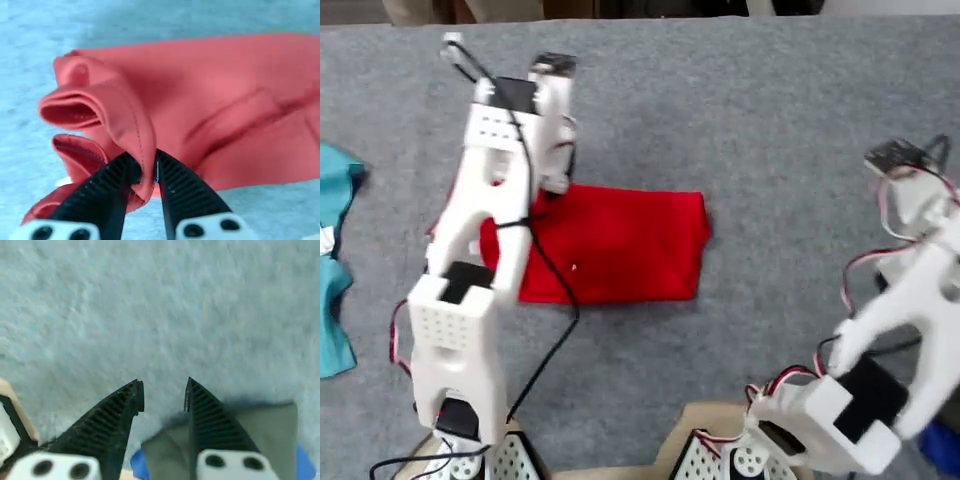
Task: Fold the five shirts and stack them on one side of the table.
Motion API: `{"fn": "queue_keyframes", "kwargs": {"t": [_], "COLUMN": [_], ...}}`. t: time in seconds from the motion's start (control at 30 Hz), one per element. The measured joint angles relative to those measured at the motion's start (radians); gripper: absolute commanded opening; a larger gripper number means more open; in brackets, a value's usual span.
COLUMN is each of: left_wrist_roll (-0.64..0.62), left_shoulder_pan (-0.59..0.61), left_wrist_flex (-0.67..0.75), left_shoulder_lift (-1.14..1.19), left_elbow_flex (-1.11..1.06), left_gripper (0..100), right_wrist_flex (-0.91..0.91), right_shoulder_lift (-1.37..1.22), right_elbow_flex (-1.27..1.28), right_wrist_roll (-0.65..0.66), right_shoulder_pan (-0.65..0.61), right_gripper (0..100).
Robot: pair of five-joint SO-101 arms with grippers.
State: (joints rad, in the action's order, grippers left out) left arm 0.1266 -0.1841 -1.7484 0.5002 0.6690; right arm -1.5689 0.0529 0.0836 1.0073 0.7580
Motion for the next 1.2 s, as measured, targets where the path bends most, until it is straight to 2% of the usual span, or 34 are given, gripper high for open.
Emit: {"fn": "queue_keyframes", "kwargs": {"t": [0.2,0.4,0.83,1.2], "left_wrist_roll": [-0.044,-0.095,-0.201,-0.204], "left_shoulder_pan": [-0.158,-0.241,-0.305,-0.354], "left_wrist_flex": [0.0,0.0,0.0,0.0], "left_shoulder_lift": [0.0,0.0,0.063,0.064], "left_elbow_flex": [0.0,0.054,0.27,0.278], "left_gripper": [2,2,2,2], "right_wrist_flex": [0.112,0.176,0.21,0.21], "right_shoulder_lift": [0.002,0.002,0.002,0.002], "right_elbow_flex": [0.104,0.167,0.203,0.203], "right_wrist_roll": [0.077,0.118,0.118,0.118], "right_shoulder_pan": [0.153,0.23,0.241,0.241], "right_gripper": [14.4,14.4,14.4,14.4]}}
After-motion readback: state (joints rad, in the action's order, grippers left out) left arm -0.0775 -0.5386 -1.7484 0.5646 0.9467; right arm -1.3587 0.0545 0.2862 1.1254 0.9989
